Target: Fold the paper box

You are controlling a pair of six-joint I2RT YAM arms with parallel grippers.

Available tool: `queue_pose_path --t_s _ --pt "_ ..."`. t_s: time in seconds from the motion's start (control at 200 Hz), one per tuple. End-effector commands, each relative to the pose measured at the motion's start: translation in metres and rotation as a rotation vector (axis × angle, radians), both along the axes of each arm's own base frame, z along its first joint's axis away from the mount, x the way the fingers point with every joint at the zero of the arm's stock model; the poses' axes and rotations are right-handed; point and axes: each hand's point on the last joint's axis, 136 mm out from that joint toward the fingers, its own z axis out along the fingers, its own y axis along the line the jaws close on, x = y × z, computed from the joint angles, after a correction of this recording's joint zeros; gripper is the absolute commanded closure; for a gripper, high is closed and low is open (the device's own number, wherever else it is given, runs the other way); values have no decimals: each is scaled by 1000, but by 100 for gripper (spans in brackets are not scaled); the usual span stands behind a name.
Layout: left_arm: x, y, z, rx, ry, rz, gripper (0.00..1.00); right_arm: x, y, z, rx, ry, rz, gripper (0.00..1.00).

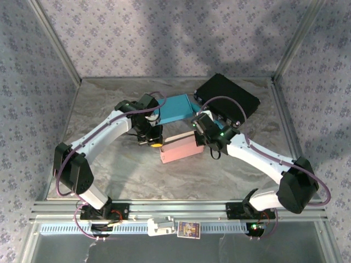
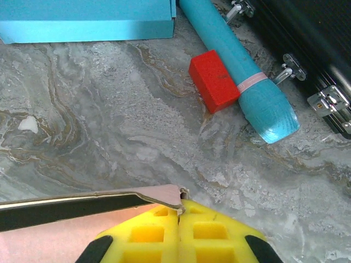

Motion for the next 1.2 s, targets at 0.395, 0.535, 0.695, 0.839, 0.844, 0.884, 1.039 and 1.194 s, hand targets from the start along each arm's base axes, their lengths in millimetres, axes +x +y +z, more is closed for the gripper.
queue_pose_path --t_s 0.395,0.535,0.695,0.839,0.844,0.884,1.039,1.194 --pt "-13 -12 6 -100 63 24 100 -17 -8 -11 -61 57 -106 100" --pt "-14 -9 1 -84 50 4 100 -17 -4 -12 -67 70 -108 100" --pt "-15 -8 -4 -82 28 -6 100 -20 -4 -14 -67 84 -106 100" --pt "-20 -7 -11 -70 26 -15 100 -21 -3 -15 -63 93 -102 100" --pt "-20 -6 -12 -69 27 -14 100 -20 -3 -15 -63 93 -103 100" --pt "-21 -5 -14 -63 24 -10 100 -20 -3 -15 -61 92 -104 100" --pt "-18 -6 -11 -65 16 5 100 -19 -2 -13 -52 100 -103 100" --pt "-18 0 -11 -26 15 4 100 -20 -3 -12 -29 127 -110 100"
